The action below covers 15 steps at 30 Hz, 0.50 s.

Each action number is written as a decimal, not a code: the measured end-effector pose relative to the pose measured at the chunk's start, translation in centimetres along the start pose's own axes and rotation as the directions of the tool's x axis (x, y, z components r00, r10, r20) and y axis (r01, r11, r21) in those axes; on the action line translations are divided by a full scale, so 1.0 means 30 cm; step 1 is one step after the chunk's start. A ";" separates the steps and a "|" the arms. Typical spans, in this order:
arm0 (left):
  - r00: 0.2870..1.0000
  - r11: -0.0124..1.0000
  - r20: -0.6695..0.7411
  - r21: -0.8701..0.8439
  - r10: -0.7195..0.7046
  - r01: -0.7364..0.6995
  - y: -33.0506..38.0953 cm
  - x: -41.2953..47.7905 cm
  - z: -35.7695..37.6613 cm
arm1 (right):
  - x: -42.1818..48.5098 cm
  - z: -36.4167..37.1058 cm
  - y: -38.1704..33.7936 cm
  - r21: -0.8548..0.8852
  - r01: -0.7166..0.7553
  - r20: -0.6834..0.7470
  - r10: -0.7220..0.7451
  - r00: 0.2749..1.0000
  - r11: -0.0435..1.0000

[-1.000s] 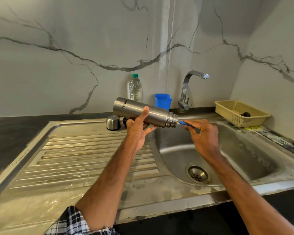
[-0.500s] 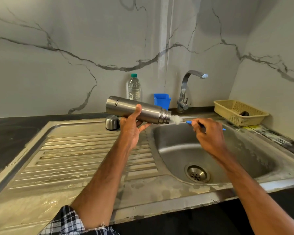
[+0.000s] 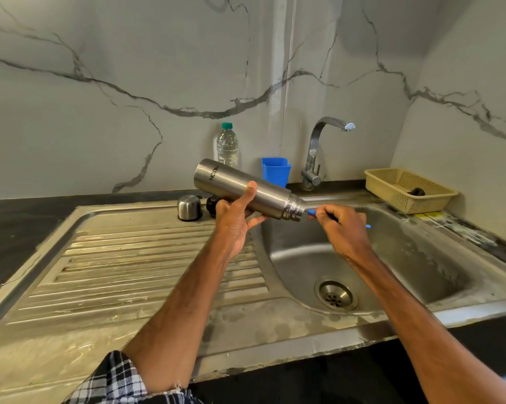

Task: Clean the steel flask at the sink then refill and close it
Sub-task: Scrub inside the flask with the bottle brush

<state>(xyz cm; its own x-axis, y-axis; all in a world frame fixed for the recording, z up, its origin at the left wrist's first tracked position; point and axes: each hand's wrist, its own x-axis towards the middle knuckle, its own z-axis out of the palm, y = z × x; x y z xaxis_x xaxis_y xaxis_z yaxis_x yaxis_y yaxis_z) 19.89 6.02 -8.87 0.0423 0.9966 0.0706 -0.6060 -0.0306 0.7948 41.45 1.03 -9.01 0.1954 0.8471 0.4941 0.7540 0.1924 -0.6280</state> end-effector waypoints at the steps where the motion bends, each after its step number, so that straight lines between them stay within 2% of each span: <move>1: 1.000 1.000 0.016 0.019 0.007 -0.008 0.002 0.003 0.003 | 0.002 -0.003 0.002 0.018 -0.005 0.013 0.005 1.000 1.000; 4: 0.999 0.999 -0.001 -0.005 0.042 -0.042 0.034 0.026 -0.009 | 0.021 -0.060 0.048 0.109 -0.051 0.020 0.049 0.999 0.993; 6: 0.999 0.998 -0.026 -0.035 0.041 -0.042 0.031 0.036 -0.019 | 0.024 -0.078 0.065 0.111 -0.061 0.015 0.060 0.998 0.992; 10: 0.999 1.000 0.042 0.011 0.023 -0.024 -0.012 0.005 0.009 | 0.006 -0.024 0.017 0.069 -0.050 0.042 0.047 0.998 0.996; 15: 0.996 0.997 0.064 0.049 0.061 -0.064 0.007 0.005 0.017 | -0.005 -0.022 0.002 0.156 -0.023 0.107 0.006 0.994 0.987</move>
<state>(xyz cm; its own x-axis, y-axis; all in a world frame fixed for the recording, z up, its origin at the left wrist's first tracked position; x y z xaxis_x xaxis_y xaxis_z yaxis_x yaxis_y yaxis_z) 20.16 6.13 -8.38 0.0564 0.9860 0.1571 -0.5674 -0.0978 0.8176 41.87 0.58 -8.73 0.1318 0.8965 0.4230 0.6423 0.2478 -0.7253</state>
